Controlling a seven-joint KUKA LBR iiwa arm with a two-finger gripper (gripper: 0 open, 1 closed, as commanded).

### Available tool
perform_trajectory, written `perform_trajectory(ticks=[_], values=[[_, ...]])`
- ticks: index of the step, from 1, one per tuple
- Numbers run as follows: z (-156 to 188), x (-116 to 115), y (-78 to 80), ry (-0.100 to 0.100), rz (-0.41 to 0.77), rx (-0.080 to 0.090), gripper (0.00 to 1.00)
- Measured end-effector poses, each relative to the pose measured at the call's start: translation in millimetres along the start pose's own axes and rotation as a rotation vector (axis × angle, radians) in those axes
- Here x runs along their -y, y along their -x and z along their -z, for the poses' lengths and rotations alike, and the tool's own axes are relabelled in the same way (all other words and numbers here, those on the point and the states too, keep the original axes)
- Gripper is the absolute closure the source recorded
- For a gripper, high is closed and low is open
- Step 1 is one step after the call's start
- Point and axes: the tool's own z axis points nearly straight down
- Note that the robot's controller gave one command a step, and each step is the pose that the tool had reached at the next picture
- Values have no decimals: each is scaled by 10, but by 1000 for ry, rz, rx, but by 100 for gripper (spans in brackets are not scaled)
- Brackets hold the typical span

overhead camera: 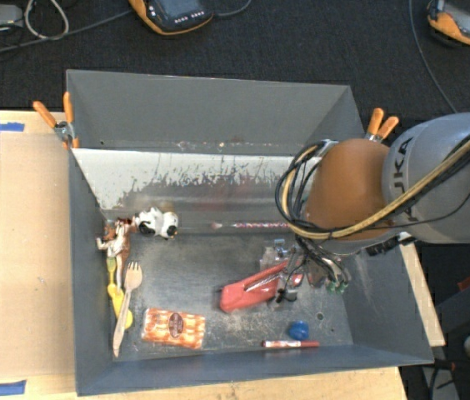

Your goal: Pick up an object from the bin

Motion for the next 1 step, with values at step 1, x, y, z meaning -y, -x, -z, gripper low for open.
perform_trajectory(ticks=[1], values=[[186, -3, -4, 0, 1, -1, 100]])
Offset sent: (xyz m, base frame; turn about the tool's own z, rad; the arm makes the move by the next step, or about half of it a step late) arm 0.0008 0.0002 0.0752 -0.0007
